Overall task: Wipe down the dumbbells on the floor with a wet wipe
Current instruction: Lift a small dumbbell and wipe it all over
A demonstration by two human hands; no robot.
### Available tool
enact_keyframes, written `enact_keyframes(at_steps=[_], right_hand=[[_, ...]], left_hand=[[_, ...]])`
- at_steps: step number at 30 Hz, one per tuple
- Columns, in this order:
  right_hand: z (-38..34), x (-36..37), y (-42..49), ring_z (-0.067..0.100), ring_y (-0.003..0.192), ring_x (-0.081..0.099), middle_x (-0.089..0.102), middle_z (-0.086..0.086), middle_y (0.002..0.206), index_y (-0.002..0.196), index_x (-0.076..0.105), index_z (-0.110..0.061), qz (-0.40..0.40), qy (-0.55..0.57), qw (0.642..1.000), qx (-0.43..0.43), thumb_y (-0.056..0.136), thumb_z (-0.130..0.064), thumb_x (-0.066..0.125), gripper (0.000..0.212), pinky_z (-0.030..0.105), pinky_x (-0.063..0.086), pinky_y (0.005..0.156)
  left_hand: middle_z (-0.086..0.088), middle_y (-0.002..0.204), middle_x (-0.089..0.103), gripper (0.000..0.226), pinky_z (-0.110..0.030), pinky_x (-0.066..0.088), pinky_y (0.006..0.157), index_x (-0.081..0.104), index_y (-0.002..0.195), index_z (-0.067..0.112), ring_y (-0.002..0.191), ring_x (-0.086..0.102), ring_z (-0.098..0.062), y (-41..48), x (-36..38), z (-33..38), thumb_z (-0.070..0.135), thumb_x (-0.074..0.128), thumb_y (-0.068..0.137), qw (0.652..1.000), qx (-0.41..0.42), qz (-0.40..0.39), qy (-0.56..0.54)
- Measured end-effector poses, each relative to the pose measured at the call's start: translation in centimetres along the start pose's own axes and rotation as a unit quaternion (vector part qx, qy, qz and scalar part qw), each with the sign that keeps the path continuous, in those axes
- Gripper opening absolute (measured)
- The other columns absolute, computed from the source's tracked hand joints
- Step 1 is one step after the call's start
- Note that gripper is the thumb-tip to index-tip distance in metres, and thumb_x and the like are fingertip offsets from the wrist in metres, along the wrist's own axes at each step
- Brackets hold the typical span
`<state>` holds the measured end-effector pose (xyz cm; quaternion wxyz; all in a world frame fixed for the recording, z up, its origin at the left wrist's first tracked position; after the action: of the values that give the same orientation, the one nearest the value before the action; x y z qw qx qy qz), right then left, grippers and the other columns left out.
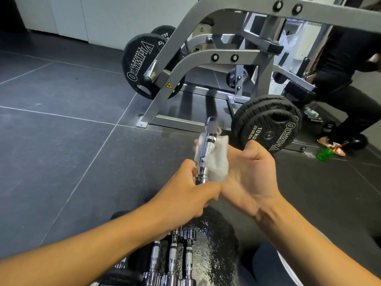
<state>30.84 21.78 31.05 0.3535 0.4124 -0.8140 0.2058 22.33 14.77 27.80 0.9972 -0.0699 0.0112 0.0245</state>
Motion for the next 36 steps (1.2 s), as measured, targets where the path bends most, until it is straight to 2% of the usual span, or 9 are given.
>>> enact_keyframes(at_steps=[5,9,13,16,18,25,29,33,36], right_hand=[[-0.3,-1.3,0.0,0.038,0.129,0.033,0.036,0.024,0.14,0.151,0.028,0.012,0.029,-0.067,0.997,-0.016,0.071,0.0,0.04,0.082,0.053,0.017,0.123],[-0.5,-1.8,-0.3,0.041,0.119,0.054,0.055,0.027,0.143,0.144,0.05,0.003,0.049,-0.202,0.977,-0.056,0.088,0.011,0.051,0.056,0.043,0.05,0.102],[-0.6,-2.0,-0.2,0.035,0.113,0.063,0.063,0.028,0.133,0.133,0.062,0.0,0.1,-0.264,0.956,-0.08,0.094,-0.006,0.063,0.039,0.039,0.054,0.098],[-1.3,-2.7,-0.1,0.022,0.095,0.063,0.075,0.01,0.107,0.11,0.077,-0.013,0.191,-0.4,0.892,-0.091,0.096,-0.034,0.068,0.026,0.04,0.046,0.089],[-1.4,-3.0,0.0,0.02,0.086,0.059,0.069,0.004,0.092,0.099,0.078,-0.015,0.237,-0.374,0.892,-0.092,0.097,-0.038,0.066,0.026,0.045,0.045,0.086],[0.0,-1.4,0.0,0.031,0.091,0.073,0.073,0.026,0.114,0.132,0.06,0.005,0.182,-0.117,0.973,-0.078,0.093,-0.014,0.061,0.044,0.039,0.061,0.075],[0.5,-0.8,0.5,0.022,0.064,0.065,0.066,0.015,0.079,0.118,0.058,0.0,0.176,-0.032,0.98,-0.09,0.086,-0.013,0.061,0.035,0.031,0.058,0.059],[1.1,0.1,0.9,0.014,0.053,0.053,0.055,0.004,0.064,0.08,0.056,-0.014,0.112,0.044,0.991,-0.054,0.081,-0.035,0.07,0.025,0.023,0.052,0.052],[0.3,0.2,1.1,0.011,0.049,0.048,0.051,0.0,0.055,0.066,0.053,-0.018,0.118,0.023,0.99,-0.076,0.079,-0.039,0.073,0.032,0.02,0.047,0.05]], left_hand=[[-0.006,0.07,0.049,0.042,-0.034,0.028,0.05,0.044,0.101,0.025,0.058,0.034,-0.019,0.3,-0.9,0.1,0.03,0.065,0.065,1.0,0.014,-0.005,0.007],[-0.001,0.075,0.049,0.039,-0.043,0.032,0.058,0.043,0.092,0.033,0.059,0.037,-0.02,0.5,-1.3,-0.4,0.032,0.068,0.063,0.999,0.026,0.01,0.042],[0.002,0.074,0.051,0.045,-0.037,0.038,0.057,0.046,0.098,0.032,0.062,0.044,-0.017,0.7,-1.7,0.0,0.033,0.068,0.059,0.999,0.029,0.016,0.043],[-0.002,0.071,0.05,0.048,-0.033,0.034,0.052,0.043,0.096,0.026,0.06,0.041,-0.019,0.7,-1.9,0.5,0.032,0.067,0.055,1.0,0.016,0.008,0.02],[-0.004,0.071,0.049,0.045,-0.039,0.034,0.054,0.039,0.091,0.029,0.061,0.039,-0.02,0.5,-2.0,0.8,0.033,0.067,0.055,0.999,0.019,0.013,0.034],[0.0,0.075,0.063,0.05,-0.046,0.051,0.057,0.024,0.104,0.029,0.056,0.055,-0.018,-0.3,-1.5,1.9,0.03,0.065,0.075,0.943,0.109,0.087,0.303],[-0.007,0.07,0.05,0.051,-0.029,0.031,0.045,0.033,0.099,0.029,0.05,0.036,-0.015,0.4,-0.9,0.6,0.02,0.068,0.063,0.998,-0.026,-0.001,0.054],[-0.01,0.062,0.041,0.022,-0.029,0.015,0.051,0.041,0.082,0.012,0.042,0.022,-0.013,-0.2,0.4,1.6,0.01,0.056,0.065,0.968,-0.065,-0.142,-0.195],[-0.009,0.063,0.039,0.018,-0.029,0.017,0.052,0.043,0.083,0.012,0.042,0.022,-0.013,-0.4,0.7,1.9,0.009,0.053,0.069,0.959,-0.066,-0.194,-0.198]])
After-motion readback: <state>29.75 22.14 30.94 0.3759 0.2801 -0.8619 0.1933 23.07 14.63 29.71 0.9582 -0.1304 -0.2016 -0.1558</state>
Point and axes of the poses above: each hand's wrist, its own y-axis towards the middle knuckle, its own x-axis out of the palm, z = x × y, the point moved 5 cm from there along y, towards the middle knuckle
